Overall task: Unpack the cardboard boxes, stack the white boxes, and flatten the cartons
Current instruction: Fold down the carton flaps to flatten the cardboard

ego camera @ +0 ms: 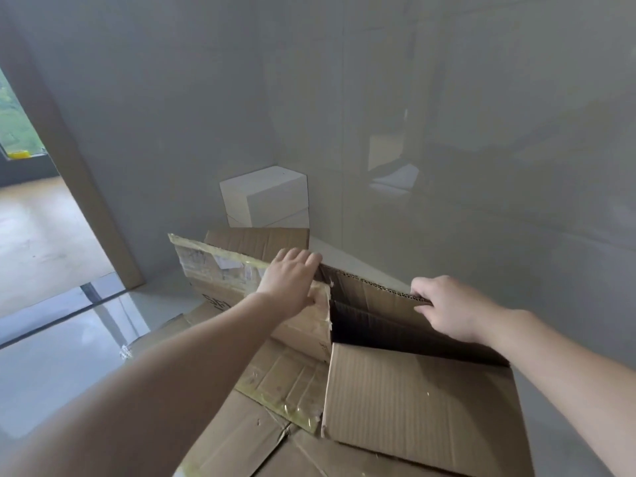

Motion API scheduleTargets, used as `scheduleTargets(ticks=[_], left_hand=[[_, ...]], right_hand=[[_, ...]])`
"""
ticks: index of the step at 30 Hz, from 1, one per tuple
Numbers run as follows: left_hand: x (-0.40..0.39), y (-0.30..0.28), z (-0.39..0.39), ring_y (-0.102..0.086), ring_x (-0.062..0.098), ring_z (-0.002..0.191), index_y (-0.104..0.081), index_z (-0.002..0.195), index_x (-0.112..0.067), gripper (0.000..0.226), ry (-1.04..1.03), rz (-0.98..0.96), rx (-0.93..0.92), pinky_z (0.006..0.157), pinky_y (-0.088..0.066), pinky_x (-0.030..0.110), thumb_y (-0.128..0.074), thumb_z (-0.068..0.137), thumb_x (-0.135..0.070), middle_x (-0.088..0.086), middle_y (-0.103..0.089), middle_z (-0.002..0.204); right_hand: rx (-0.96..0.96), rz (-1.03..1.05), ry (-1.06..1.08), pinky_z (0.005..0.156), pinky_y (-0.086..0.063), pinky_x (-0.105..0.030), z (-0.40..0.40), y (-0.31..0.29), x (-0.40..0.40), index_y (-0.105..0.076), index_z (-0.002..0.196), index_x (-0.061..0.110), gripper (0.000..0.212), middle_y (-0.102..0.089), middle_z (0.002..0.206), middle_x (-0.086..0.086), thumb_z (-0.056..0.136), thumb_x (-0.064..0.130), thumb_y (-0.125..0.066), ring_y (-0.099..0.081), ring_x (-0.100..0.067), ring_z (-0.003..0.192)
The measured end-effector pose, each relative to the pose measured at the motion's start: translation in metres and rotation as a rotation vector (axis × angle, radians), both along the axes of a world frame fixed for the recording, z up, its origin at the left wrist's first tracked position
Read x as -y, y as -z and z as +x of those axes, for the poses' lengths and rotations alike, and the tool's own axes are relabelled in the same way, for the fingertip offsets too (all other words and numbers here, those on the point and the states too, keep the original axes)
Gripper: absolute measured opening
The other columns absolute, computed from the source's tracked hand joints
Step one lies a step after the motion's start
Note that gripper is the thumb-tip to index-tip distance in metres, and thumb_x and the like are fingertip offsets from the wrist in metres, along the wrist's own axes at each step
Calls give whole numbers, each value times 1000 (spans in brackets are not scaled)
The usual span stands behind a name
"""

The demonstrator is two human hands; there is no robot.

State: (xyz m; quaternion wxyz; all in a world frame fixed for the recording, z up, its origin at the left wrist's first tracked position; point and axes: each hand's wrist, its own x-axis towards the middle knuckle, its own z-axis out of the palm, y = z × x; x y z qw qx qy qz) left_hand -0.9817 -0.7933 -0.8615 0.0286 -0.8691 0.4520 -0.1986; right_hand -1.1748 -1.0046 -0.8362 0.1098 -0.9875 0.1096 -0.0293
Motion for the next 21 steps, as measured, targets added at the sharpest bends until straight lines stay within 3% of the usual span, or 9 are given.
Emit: scheduleTargets(ticks=[3, 5, 7, 8, 12, 15, 17, 19, 21], left_hand=[[12, -11, 3, -52, 21, 108, -54, 106, -21, 33, -10, 35, -35, 91, -37, 31, -71, 80, -32, -3, -57, 108], [18, -16, 3, -54, 22, 100, -51, 94, -21, 20, -10, 62, -54, 75, -38, 31, -68, 82, -20, -2, -58, 102], [23, -20, 5, -58, 27, 91, -44, 86, -21, 19, -29, 38, -85, 63, -35, 32, -58, 84, -8, 2, -60, 93], [25, -23, 7, -59, 30, 88, -42, 84, -21, 19, -43, 18, -101, 61, -34, 32, -55, 84, -7, 5, -62, 91], [35, -34, 13, -59, 32, 89, -42, 83, -22, 19, -39, -35, -113, 63, -31, 32, -54, 85, -7, 6, -62, 88], [41, -43, 12, -58, 32, 86, -42, 84, -20, 19, -5, -25, -104, 64, -27, 31, -52, 84, -4, 1, -52, 77], [43, -48, 12, -57, 32, 86, -43, 84, -19, 19, 22, -18, -93, 66, -26, 31, -52, 82, -2, 3, -56, 79], [44, -52, 13, -57, 32, 85, -43, 83, -18, 19, 43, -18, -80, 67, -26, 31, -53, 81, -2, 5, -58, 80], [42, -54, 14, -56, 32, 82, -44, 83, -17, 17, 45, -20, -68, 65, -25, 32, -52, 81, -2, 2, -53, 75]], right_hand=[[-29, -137, -10, 71, -47, -35, -2, 7, -6, -50, 101, 15, 13, -64, 95, -4, 94, 25, -49, -58, -26, 85], [-17, -263, -43, 90, -45, -39, -9, 14, -11, -41, 129, 17, 38, -56, 125, -6, 94, 32, -46, -55, -28, 107], [73, -491, -135, 111, -25, -49, -19, 24, -16, -19, 149, 14, 80, -28, 151, -16, 87, 56, -48, -31, -34, 136], [97, -594, -201, 114, -15, -56, -25, 28, -20, -14, 151, 12, 97, -16, 155, -21, 79, 69, -45, -16, -38, 142], [-96, -722, -413, 109, 11, -63, -39, 63, -39, 16, 147, 13, 120, 28, 149, -25, 68, 85, -40, 29, -41, 137], [-198, -728, -378, 105, 22, -62, -43, 85, -46, 33, 140, 13, 126, 45, 140, -25, 71, 77, -52, 42, -40, 129], [-189, -745, -328, 104, 25, -61, -44, 91, -47, 39, 136, 11, 121, 47, 137, -26, 81, 58, -59, 45, -41, 126], [-116, -757, -286, 101, 28, -60, -43, 86, -43, 40, 136, 10, 104, 46, 138, -27, 90, 27, -52, 45, -42, 126], [-26, -792, -285, 104, 24, -61, -39, 70, -37, 29, 143, 10, 91, 40, 143, -27, 88, 15, -43, 38, -42, 132]])
